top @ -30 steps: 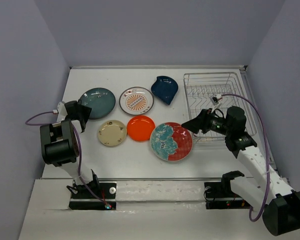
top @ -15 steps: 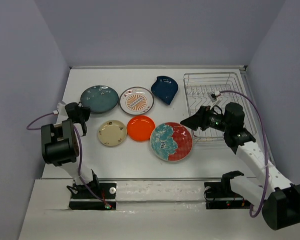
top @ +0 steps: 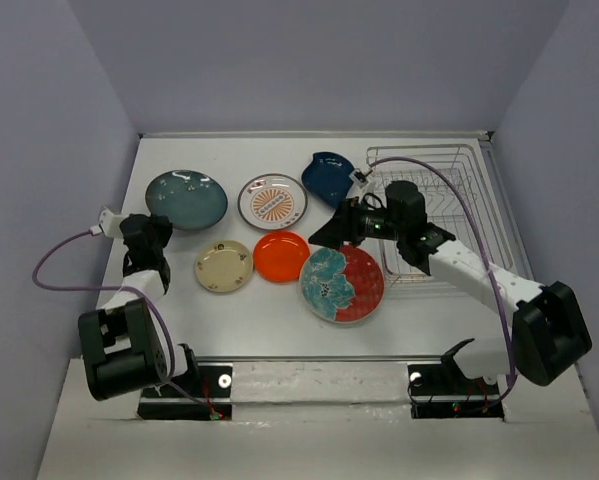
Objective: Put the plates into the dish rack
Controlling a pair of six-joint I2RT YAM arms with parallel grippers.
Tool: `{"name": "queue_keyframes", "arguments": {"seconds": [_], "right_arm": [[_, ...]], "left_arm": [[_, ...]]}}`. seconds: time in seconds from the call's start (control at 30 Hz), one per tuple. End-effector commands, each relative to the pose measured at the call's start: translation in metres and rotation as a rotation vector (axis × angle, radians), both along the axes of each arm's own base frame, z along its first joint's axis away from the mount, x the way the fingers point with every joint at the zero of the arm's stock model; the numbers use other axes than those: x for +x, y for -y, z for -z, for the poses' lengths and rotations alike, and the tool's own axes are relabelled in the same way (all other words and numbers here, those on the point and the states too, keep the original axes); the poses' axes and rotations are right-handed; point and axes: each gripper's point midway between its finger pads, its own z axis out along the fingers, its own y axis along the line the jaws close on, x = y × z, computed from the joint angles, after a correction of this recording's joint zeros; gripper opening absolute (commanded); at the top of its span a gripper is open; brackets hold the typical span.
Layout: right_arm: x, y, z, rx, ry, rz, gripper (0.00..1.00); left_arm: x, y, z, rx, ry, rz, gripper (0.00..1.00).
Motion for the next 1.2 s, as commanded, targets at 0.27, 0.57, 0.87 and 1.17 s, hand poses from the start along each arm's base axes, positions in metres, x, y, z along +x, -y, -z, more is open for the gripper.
{"name": "queue_keyframes", "arguments": {"seconds": [0.27, 0.57, 0.87, 1.17], "right_arm": [[0.042, -0.069, -0.041, 0.088, 0.084, -0.047, 0.86], [0.077, -0.082, -0.048, 0.05, 0.138, 0.0, 0.91], [0.077, -0.061, -0.021, -0.036, 0.113, 0.109, 0.93], [0.047, -0.061, -0.025, 0.069, 0.092, 0.023, 0.81]], "left_arm": [[-0.012, 0.026, -0.188, 0.117, 0.514, 0.151, 0.06], [-0.052, 0.109, -0.198, 0.102, 0.551, 0.572, 0.06], [-0.097, 0.169, -0.193, 0.03, 0.593, 0.845, 0.06], [-0.119, 0.202, -0.179, -0.013, 0.582, 1.008, 0.06]]}}
